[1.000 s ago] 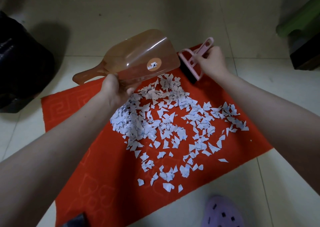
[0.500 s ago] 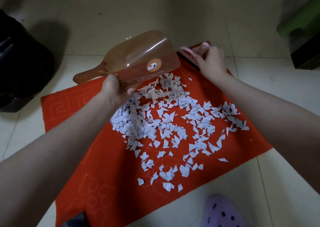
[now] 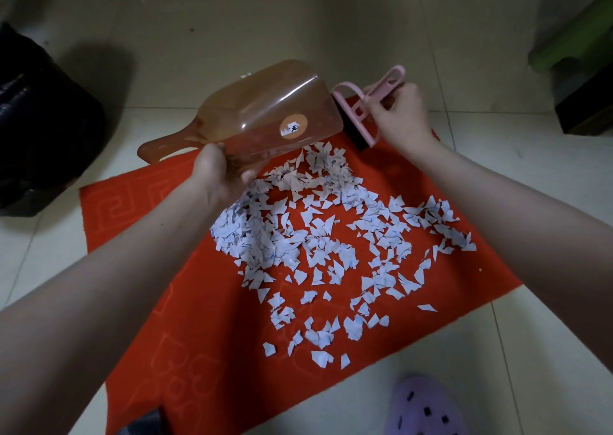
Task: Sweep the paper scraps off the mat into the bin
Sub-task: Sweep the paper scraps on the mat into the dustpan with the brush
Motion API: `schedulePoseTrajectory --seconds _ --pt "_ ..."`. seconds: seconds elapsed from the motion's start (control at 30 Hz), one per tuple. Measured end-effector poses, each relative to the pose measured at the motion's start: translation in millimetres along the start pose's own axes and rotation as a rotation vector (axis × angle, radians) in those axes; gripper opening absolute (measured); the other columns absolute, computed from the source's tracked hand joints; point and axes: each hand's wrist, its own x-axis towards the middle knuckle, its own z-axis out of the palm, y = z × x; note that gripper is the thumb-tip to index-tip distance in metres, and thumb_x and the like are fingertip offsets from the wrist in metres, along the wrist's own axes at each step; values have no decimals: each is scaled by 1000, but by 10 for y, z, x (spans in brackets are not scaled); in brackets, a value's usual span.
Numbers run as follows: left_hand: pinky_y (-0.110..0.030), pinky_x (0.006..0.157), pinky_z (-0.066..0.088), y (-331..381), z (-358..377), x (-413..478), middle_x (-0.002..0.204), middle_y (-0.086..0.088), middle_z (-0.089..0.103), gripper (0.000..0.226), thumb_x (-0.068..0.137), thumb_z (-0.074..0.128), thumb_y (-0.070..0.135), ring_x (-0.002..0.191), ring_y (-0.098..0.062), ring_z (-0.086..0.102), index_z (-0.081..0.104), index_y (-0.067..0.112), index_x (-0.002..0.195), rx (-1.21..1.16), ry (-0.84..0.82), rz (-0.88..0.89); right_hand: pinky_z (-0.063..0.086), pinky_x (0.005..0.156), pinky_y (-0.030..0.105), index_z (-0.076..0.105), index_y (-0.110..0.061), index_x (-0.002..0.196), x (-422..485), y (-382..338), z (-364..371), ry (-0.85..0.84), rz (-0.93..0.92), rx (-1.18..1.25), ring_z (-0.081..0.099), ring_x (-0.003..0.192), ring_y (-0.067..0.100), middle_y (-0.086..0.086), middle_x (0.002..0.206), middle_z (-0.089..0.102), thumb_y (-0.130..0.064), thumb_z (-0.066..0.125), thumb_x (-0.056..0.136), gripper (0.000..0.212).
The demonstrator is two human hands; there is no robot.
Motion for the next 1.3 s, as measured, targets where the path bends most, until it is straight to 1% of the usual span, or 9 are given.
schedulePoseTrajectory --seconds 0.17,0.33,0.47,0.57,0.67,0.83,1.03,1.17,1.3 --pt "-30 48 57 -5 -22 13 106 -16 68 34 103 30 18 98 -31 68 54 7 123 17 14 0 56 73 40 71 -27 104 6 -83 190 -63 9 -213 67 86 21 1 96 72 -42 60 88 25" --pt "-34 59 61 -17 -41 17 80 -15 73 32 103 28 18 67 -27 73 57 6 104 -15 21 -4 50 73 36 67 -22 98 -15 -160 338 -258 -27 -353 64 94 26 5 100 69 -23 59 91 11" --pt "-33 65 61 9 -52 10 98 -16 68 29 102 31 17 87 -28 71 57 6 109 -29 17 -9 54 82 39 66 -30 87 -89 -183 208 -462 -40 -310 63 91 20 0 97 69 -19 62 90 13" --pt "-36 66 61 44 -44 13 96 -16 69 26 101 36 16 89 -29 70 58 6 110 -51 13 0 52 88 31 63 -36 81 -210 -255 -5 -561 -83 -158 65 94 12 -3 101 70 -19 66 88 18" --pt "-38 69 61 50 -7 -8 99 -16 69 25 101 36 14 90 -30 69 58 4 107 -81 10 9 50 91 25 68 -29 88 -232 -271 -232 -531 -98 -32 65 92 4 -11 94 69 -21 69 86 9" --pt "-39 67 61 37 54 -69 97 -17 68 24 100 36 12 90 -31 68 58 3 100 -88 4 19 52 95 37 70 -34 90 -67 -136 -378 -433 -81 30 69 94 10 -1 97 73 -17 67 86 17" --pt "-39 75 59 3 44 -60 111 -18 67 31 101 32 13 99 -32 68 55 4 119 -35 11 19 54 85 40 71 -30 101 -126 71 -74 -250 -12 -233 65 98 18 -3 105 71 -26 64 87 16" --pt "-38 65 61 -35 66 -54 104 -17 68 31 101 34 13 97 -32 69 55 6 122 -47 -1 10 43 58 24 69 -26 105 -334 6 79 -388 -94 -383 62 75 16 2 94 70 -41 58 91 24" --pt "-39 67 61 -47 105 -60 105 -17 69 30 101 34 13 96 -32 69 56 6 121 -32 -1 10 53 64 35 70 -28 106 -451 -54 48 -465 -120 -311 64 74 18 -3 86 68 -29 62 90 18"
